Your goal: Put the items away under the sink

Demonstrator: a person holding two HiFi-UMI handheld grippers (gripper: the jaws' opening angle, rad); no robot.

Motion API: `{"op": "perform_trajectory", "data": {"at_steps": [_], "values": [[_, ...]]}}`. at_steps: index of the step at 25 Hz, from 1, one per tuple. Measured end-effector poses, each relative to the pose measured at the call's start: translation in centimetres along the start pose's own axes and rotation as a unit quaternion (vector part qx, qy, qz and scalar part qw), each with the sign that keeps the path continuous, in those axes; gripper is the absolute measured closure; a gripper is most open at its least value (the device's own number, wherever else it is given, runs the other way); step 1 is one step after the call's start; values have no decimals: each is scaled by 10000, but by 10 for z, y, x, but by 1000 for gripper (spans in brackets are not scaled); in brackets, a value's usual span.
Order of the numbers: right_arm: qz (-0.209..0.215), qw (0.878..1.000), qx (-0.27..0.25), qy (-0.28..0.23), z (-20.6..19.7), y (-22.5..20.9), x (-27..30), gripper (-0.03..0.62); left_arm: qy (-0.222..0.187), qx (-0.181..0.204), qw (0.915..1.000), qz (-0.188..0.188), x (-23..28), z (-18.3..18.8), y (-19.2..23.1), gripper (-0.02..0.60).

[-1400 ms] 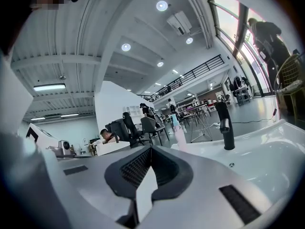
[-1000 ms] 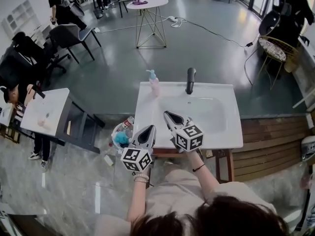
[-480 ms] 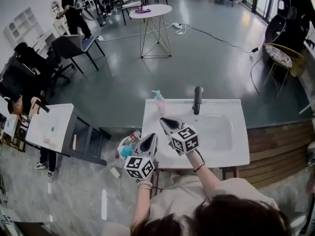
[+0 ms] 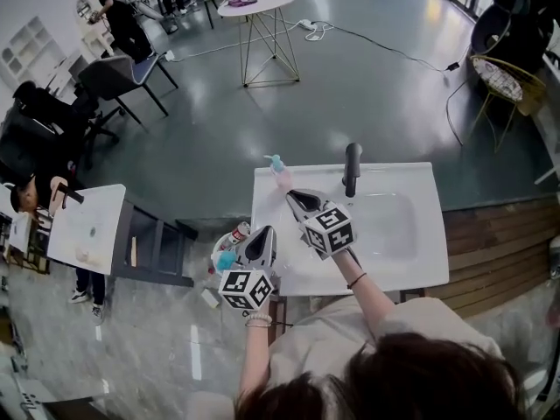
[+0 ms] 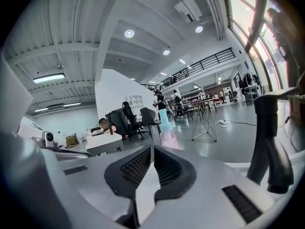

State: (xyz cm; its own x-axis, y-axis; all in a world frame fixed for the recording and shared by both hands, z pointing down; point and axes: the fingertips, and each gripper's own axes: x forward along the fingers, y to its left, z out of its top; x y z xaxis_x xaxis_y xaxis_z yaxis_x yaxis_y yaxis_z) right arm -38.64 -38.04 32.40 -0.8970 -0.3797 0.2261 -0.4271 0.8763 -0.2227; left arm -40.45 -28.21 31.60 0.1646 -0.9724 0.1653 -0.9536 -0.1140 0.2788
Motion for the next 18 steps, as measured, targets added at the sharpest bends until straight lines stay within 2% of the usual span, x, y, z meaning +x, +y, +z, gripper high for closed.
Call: {"op": "perform_trajectory", "data": {"at_steps": [8,11,18], "values": [[-145,9999,-50,-23,0,-18,3,570,204,-50,9998,-19,13,-14,-6,581],[-141,9999,-41,-34,1,-22,6,506,238,-62,9997,-8,17,-16,-7,581],[-132,9999,-27,-61,-6,-32,16,458,234,-104,9996,120,19,-26,-7,581]]}}
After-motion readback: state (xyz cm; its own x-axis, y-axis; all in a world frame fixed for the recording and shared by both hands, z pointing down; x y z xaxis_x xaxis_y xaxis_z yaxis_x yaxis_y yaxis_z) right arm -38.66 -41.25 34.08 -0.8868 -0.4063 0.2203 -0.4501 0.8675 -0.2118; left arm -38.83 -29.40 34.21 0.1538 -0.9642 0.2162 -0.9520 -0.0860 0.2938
